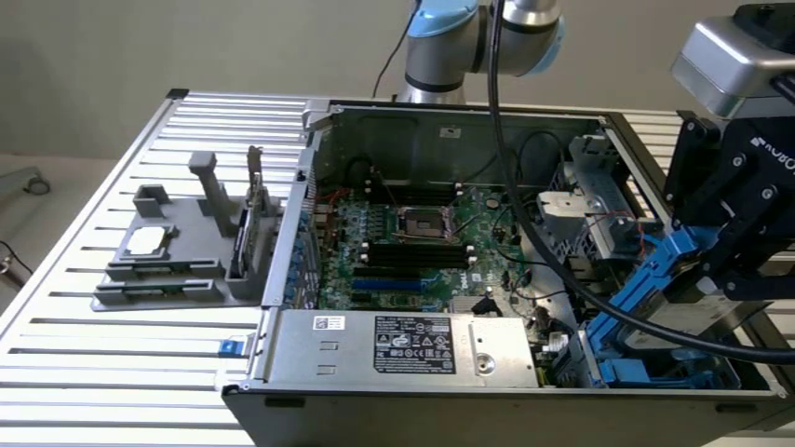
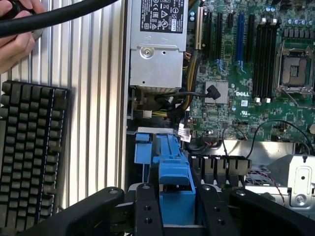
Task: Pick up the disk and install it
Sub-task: 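Insert the disk into the insertion slot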
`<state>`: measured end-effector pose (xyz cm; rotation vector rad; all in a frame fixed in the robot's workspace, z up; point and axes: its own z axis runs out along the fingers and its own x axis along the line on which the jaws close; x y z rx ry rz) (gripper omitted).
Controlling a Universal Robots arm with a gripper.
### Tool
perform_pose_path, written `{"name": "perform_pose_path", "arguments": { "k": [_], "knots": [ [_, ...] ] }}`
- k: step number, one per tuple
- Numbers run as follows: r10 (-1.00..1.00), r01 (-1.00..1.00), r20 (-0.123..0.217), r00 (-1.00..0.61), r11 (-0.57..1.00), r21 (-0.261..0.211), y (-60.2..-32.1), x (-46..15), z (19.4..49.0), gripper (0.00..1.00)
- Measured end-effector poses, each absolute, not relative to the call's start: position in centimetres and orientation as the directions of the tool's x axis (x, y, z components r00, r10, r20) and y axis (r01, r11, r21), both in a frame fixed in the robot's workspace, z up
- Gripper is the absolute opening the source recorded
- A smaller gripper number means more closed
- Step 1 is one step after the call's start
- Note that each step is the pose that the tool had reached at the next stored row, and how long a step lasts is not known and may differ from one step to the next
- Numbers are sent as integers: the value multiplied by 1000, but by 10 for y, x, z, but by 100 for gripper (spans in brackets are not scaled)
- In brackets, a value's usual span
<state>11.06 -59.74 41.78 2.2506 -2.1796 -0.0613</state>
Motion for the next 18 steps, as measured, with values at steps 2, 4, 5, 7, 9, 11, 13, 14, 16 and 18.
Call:
{"name": "perform_pose_path", "arguments": {
  "k": [2, 4, 5, 7, 9, 11, 13, 14, 16, 18],
  "knots": [
    [-999, -999, -22, 31, -32, 33, -597, 111, 417, 33],
    [-999, -999, -22, 30, -31, 33, -597, 111, 417, 33],
    [-999, -999, -22, 30, -30, 33, -597, 111, 416, 33],
    [-999, -999, -23, 29, -30, 33, -596, 111, 416, 33],
    [-999, -999, -22, 28, -29, 33, -596, 111, 416, 34],
    [-999, -999, -22, 28, -29, 33, -596, 111, 415, 40],
    [-999, -999, -22, 27, -28, 33, -596, 111, 415, 40],
    [-999, -999, -22, 27, -28, 33, -596, 111, 414, 40],
    [-999, -999, -22, 27, -27, 33, -596, 111, 414, 40],
    [-999, -999, -22, 26, -27, 33, -596, 111, 414, 40]
  ]
}}
